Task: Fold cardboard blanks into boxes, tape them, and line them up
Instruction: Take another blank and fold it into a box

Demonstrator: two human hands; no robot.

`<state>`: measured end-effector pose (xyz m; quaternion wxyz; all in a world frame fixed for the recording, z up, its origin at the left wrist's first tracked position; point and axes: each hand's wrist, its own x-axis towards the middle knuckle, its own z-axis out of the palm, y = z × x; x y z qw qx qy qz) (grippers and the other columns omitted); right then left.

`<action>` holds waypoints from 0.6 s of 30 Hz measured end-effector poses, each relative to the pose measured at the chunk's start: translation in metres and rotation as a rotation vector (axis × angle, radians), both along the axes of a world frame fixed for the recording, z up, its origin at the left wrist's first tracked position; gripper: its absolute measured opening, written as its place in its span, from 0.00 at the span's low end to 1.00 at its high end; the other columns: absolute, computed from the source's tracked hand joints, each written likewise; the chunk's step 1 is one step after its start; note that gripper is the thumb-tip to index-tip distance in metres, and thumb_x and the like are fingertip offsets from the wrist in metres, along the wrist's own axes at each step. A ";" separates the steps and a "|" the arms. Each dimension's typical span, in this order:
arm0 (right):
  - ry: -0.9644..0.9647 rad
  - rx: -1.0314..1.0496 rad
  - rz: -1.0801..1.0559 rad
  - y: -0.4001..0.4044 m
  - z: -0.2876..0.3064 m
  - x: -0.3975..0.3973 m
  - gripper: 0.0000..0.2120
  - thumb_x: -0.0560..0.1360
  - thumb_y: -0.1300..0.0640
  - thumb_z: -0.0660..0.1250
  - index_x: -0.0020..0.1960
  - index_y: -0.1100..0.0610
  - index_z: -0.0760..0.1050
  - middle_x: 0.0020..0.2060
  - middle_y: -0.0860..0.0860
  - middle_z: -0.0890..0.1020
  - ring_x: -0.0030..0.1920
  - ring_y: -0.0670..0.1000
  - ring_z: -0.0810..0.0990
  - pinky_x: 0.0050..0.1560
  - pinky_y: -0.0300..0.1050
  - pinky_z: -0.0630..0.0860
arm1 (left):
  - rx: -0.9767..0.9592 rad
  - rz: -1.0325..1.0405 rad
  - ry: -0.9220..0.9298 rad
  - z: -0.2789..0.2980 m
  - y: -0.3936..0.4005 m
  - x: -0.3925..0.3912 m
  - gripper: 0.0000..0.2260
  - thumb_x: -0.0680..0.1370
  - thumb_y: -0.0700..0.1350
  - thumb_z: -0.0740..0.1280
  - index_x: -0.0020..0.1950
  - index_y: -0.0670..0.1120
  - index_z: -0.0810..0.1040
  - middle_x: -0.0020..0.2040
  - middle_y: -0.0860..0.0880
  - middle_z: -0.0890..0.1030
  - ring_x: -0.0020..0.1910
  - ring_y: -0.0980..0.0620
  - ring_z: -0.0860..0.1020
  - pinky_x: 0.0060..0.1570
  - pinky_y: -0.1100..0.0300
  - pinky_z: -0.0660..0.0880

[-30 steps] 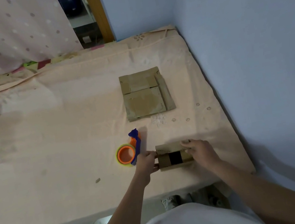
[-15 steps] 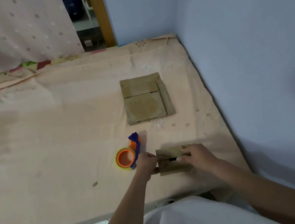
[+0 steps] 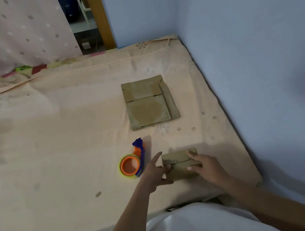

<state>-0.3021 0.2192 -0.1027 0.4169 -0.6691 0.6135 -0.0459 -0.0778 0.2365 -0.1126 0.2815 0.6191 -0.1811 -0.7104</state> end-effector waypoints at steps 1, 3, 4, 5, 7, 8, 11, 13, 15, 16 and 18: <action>-0.049 0.025 -0.049 0.002 -0.002 -0.002 0.30 0.77 0.52 0.72 0.76 0.46 0.66 0.64 0.49 0.78 0.63 0.49 0.77 0.58 0.32 0.71 | -0.007 0.007 0.040 -0.002 0.001 -0.001 0.28 0.77 0.37 0.71 0.73 0.56 0.68 0.63 0.39 0.76 0.61 0.38 0.77 0.46 0.40 0.82; -0.121 0.035 -0.153 0.003 -0.006 -0.004 0.28 0.77 0.57 0.72 0.74 0.45 0.69 0.62 0.49 0.80 0.61 0.48 0.78 0.53 0.28 0.70 | -0.034 0.014 0.073 -0.008 0.004 -0.001 0.28 0.78 0.37 0.71 0.75 0.54 0.68 0.64 0.40 0.77 0.62 0.39 0.76 0.49 0.39 0.81; -0.138 0.030 -0.190 0.003 -0.007 -0.003 0.28 0.76 0.58 0.73 0.73 0.44 0.70 0.62 0.49 0.80 0.60 0.47 0.78 0.52 0.27 0.70 | -0.045 0.014 0.081 -0.010 0.004 -0.001 0.28 0.77 0.38 0.71 0.75 0.53 0.68 0.64 0.41 0.77 0.63 0.40 0.76 0.49 0.39 0.81; -0.147 0.026 -0.213 0.003 -0.007 -0.002 0.28 0.76 0.59 0.73 0.72 0.44 0.71 0.61 0.49 0.81 0.59 0.46 0.78 0.51 0.26 0.69 | -0.052 0.012 0.085 -0.009 0.003 0.000 0.28 0.77 0.38 0.71 0.75 0.53 0.68 0.64 0.41 0.78 0.63 0.40 0.76 0.49 0.40 0.81; -0.170 0.022 -0.250 0.000 -0.005 0.003 0.27 0.76 0.60 0.73 0.71 0.44 0.72 0.61 0.49 0.81 0.59 0.46 0.78 0.52 0.28 0.69 | -0.063 0.006 0.079 -0.006 0.001 0.002 0.27 0.77 0.39 0.72 0.74 0.53 0.69 0.64 0.42 0.78 0.64 0.42 0.76 0.50 0.40 0.81; -0.188 0.017 -0.267 -0.002 -0.002 0.007 0.27 0.76 0.60 0.73 0.71 0.44 0.73 0.60 0.49 0.81 0.58 0.46 0.79 0.53 0.30 0.70 | -0.073 0.010 0.068 -0.004 -0.002 0.003 0.27 0.77 0.40 0.72 0.74 0.54 0.69 0.64 0.43 0.78 0.64 0.42 0.76 0.51 0.41 0.81; -0.204 -0.012 -0.282 -0.019 0.009 0.023 0.26 0.77 0.60 0.72 0.72 0.45 0.72 0.62 0.51 0.80 0.60 0.47 0.78 0.55 0.31 0.70 | -0.137 0.042 0.032 0.001 -0.020 0.010 0.26 0.78 0.41 0.71 0.74 0.54 0.69 0.64 0.45 0.78 0.63 0.45 0.76 0.51 0.41 0.81; -0.182 -0.035 -0.269 -0.037 0.013 0.031 0.26 0.78 0.62 0.70 0.73 0.47 0.72 0.66 0.51 0.78 0.64 0.48 0.76 0.56 0.27 0.67 | -0.158 0.065 -0.023 0.002 -0.037 0.013 0.24 0.79 0.40 0.70 0.73 0.53 0.70 0.64 0.46 0.78 0.63 0.46 0.76 0.49 0.39 0.81; -0.134 -0.047 -0.253 -0.050 0.014 0.036 0.26 0.78 0.63 0.70 0.73 0.49 0.71 0.68 0.51 0.76 0.67 0.49 0.74 0.57 0.24 0.63 | -0.161 0.085 -0.082 0.002 -0.050 0.012 0.24 0.79 0.40 0.70 0.73 0.52 0.71 0.63 0.47 0.77 0.63 0.45 0.76 0.46 0.39 0.82; -0.085 -0.062 -0.224 -0.055 0.014 0.039 0.26 0.78 0.63 0.69 0.74 0.51 0.71 0.69 0.52 0.76 0.68 0.50 0.74 0.58 0.23 0.62 | -0.154 0.087 -0.118 0.001 -0.055 0.010 0.23 0.79 0.40 0.70 0.73 0.53 0.71 0.63 0.46 0.77 0.62 0.44 0.77 0.45 0.41 0.82; 0.031 -0.096 -0.142 -0.060 0.012 0.046 0.25 0.80 0.60 0.67 0.76 0.52 0.67 0.70 0.55 0.75 0.69 0.54 0.74 0.62 0.29 0.64 | -0.132 0.086 -0.193 -0.002 -0.059 0.008 0.23 0.79 0.40 0.69 0.73 0.53 0.72 0.60 0.46 0.78 0.59 0.45 0.78 0.41 0.45 0.83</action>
